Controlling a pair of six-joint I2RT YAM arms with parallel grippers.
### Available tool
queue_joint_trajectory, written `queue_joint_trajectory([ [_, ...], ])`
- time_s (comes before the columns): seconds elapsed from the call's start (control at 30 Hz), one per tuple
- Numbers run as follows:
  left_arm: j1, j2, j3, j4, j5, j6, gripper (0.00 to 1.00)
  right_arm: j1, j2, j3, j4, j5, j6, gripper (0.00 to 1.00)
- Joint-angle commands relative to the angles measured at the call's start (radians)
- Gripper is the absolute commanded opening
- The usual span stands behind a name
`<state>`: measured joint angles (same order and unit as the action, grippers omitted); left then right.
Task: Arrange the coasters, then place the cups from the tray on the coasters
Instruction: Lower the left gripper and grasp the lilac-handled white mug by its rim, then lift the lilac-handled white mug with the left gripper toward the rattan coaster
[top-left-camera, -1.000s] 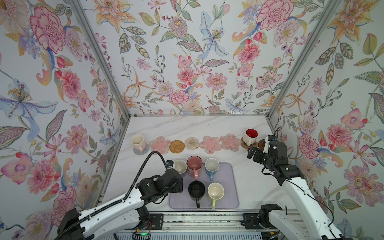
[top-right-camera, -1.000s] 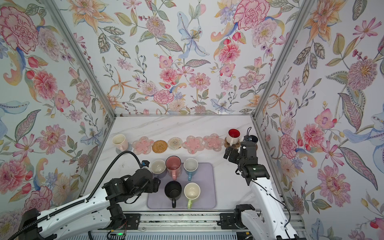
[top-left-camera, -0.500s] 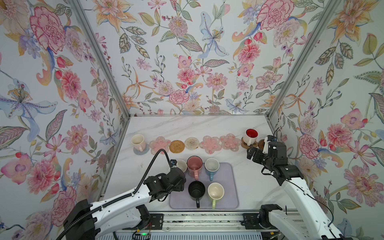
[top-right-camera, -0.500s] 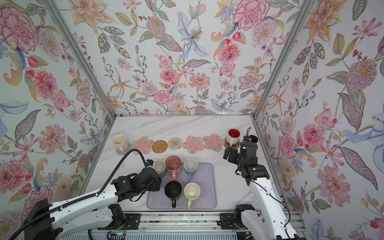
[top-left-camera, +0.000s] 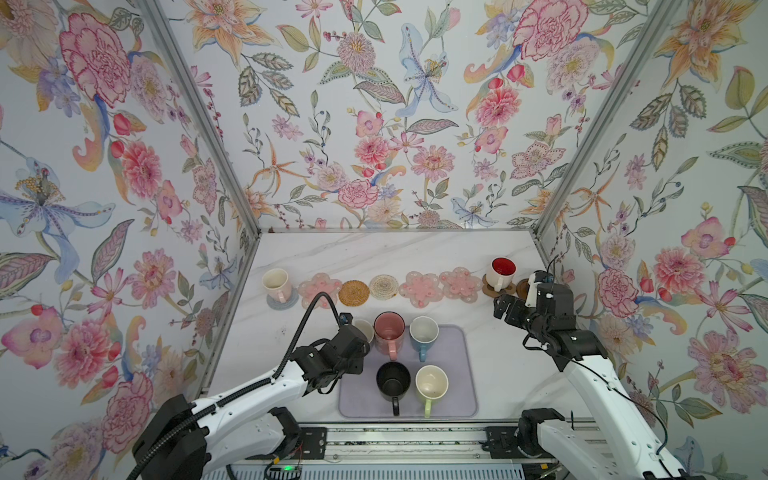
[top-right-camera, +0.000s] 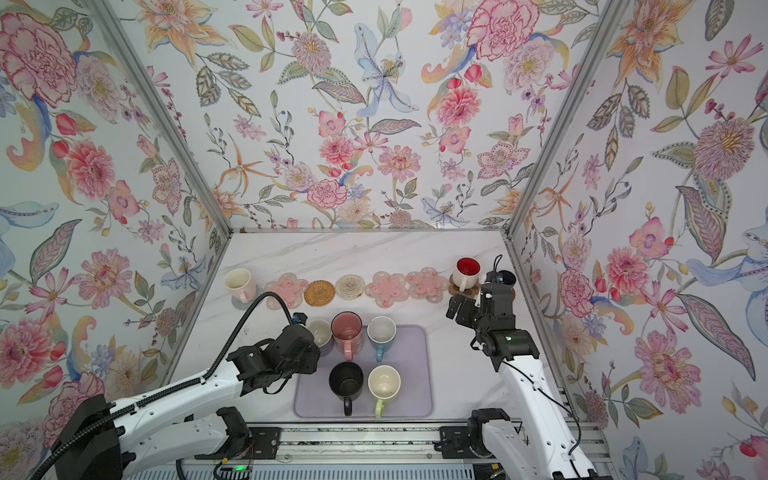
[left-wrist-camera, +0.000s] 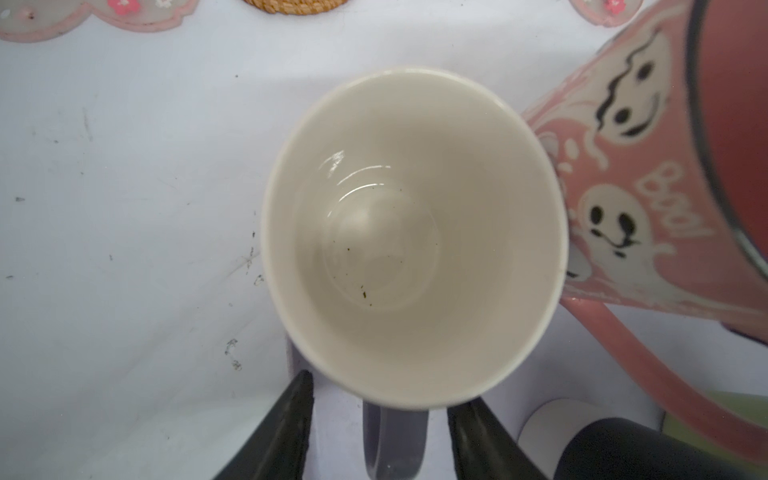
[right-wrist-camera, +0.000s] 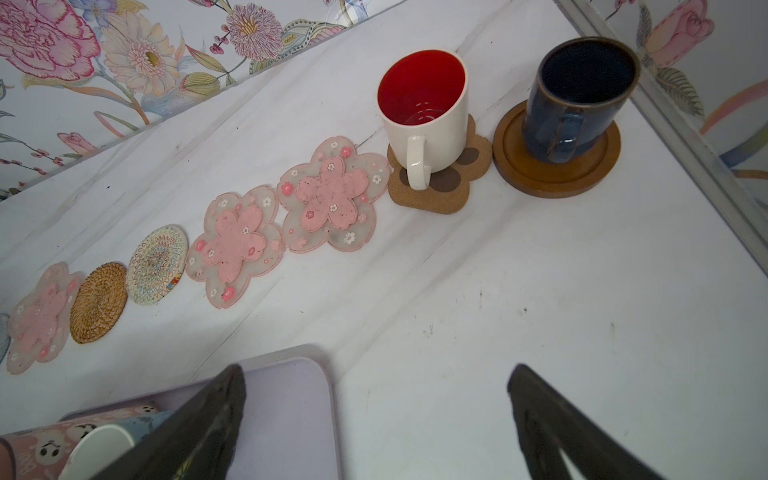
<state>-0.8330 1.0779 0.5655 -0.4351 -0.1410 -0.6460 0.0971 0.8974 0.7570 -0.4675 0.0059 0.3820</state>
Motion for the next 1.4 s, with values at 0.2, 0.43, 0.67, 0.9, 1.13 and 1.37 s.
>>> queue_joint_trajectory([
  [0.2, 0.009, 0.012, -0.009, 0.001, 0.009, 0.003, 0.28, 0.004, -0.023, 0.0, -0.003, -0.012, 0.003, 0.99],
  [0.43, 0.01, -0.02, -0.012, -0.005, 0.004, -0.006, 0.1, 0.004, -0.027, -0.001, -0.003, -0.014, 0.004, 0.99],
  [0.67, 0.009, -0.095, 0.0, -0.032, -0.031, -0.015, 0.0, 0.004, -0.012, 0.003, 0.004, -0.02, 0.003, 0.99],
  [0.9, 0.01, -0.163, 0.005, -0.048, -0.056, -0.017, 0.0, 0.004, -0.015, 0.005, 0.003, -0.027, 0.006, 0.99],
  [1.13, 0.043, -0.178, 0.095, -0.144, -0.096, 0.038, 0.0, 0.004, -0.032, 0.004, -0.006, -0.025, 0.004, 0.99],
  [1.37, 0.181, -0.127, 0.191, -0.172, -0.06, 0.154, 0.0, 0.002, -0.039, 0.008, -0.018, -0.025, -0.001, 0.99],
])
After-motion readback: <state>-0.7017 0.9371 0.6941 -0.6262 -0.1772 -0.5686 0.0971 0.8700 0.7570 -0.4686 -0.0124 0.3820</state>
